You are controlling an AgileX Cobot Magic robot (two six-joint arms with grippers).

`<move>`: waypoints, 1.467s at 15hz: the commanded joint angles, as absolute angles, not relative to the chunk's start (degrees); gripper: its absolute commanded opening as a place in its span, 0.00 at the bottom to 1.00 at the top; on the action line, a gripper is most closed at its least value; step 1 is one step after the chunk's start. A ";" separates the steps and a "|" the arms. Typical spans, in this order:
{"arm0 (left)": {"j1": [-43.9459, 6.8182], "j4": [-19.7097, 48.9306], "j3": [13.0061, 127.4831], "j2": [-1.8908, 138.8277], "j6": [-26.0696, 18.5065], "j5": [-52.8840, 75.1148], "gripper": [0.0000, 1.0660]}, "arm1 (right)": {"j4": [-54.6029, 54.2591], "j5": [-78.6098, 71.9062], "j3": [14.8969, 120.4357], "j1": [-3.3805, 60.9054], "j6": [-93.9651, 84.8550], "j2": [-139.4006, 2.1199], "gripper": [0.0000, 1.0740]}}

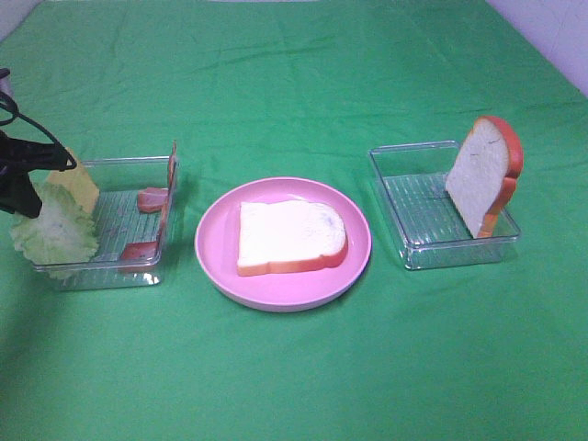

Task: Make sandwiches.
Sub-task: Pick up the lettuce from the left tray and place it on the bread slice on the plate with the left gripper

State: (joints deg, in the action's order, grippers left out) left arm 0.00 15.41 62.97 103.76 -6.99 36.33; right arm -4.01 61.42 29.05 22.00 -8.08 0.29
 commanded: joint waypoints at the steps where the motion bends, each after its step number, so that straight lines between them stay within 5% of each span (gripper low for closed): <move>1: 0.06 17.36 63.25 103.08 -6.59 36.96 0.00 | -3.90 60.85 28.82 22.06 -8.71 1.20 0.70; 3: 0.06 18.96 64.57 101.24 -6.65 37.36 0.00 | -3.90 60.85 28.82 22.06 -8.71 1.20 0.70; 7: -0.23 31.05 71.68 98.09 -13.75 43.43 0.00 | -3.90 60.85 28.82 22.06 -8.71 1.20 0.70; 14: -1.38 69.79 72.54 96.66 -38.04 46.12 0.00 | -3.90 60.85 28.82 22.06 -8.71 1.20 0.70; 15: -4.93 79.41 72.54 97.17 -46.41 46.24 0.00 | -3.90 60.85 28.82 22.06 -8.71 1.20 0.70; 16: -7.68 82.62 72.54 98.09 -49.45 46.41 0.00 | -3.90 60.85 28.82 22.06 -8.71 1.20 0.70; 22: -20.34 91.33 72.54 108.46 -54.89 45.84 0.00 | -3.90 60.85 28.82 22.06 -8.71 1.20 0.70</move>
State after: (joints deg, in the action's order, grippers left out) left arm -19.94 89.67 72.31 108.35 -53.86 45.89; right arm -4.01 61.42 29.05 22.00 -8.08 0.29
